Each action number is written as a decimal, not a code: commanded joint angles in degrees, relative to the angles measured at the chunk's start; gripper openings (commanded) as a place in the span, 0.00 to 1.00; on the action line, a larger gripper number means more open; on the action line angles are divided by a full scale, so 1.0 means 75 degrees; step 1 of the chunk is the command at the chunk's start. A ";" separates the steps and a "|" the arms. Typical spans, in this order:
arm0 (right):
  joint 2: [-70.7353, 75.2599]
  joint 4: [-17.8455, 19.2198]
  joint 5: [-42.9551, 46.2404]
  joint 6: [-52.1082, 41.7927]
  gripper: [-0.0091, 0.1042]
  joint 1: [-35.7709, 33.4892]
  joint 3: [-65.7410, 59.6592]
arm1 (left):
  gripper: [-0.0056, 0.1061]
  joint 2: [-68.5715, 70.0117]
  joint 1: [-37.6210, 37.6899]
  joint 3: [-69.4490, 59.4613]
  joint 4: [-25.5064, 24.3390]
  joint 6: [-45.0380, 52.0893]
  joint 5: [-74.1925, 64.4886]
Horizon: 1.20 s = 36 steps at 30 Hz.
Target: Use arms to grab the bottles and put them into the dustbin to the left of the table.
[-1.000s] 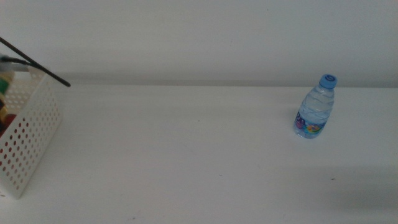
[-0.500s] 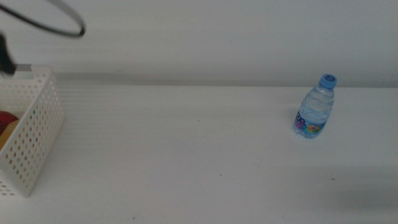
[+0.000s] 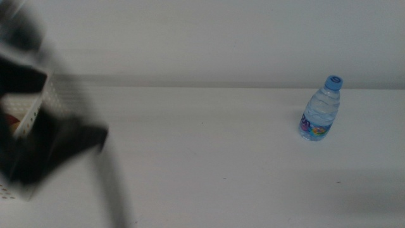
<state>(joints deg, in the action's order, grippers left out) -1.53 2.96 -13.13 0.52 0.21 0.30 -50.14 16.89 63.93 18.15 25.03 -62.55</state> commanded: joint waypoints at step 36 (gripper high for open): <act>0.0038 0.0011 0.0045 -0.0011 0.89 0.0046 -0.0339 | 0.89 0.3919 0.2693 -0.3874 -0.0985 -0.2653 0.2833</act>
<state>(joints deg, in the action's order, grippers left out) -1.53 2.84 -13.13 0.52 0.21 0.30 -20.98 36.59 35.20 12.23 7.46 -42.72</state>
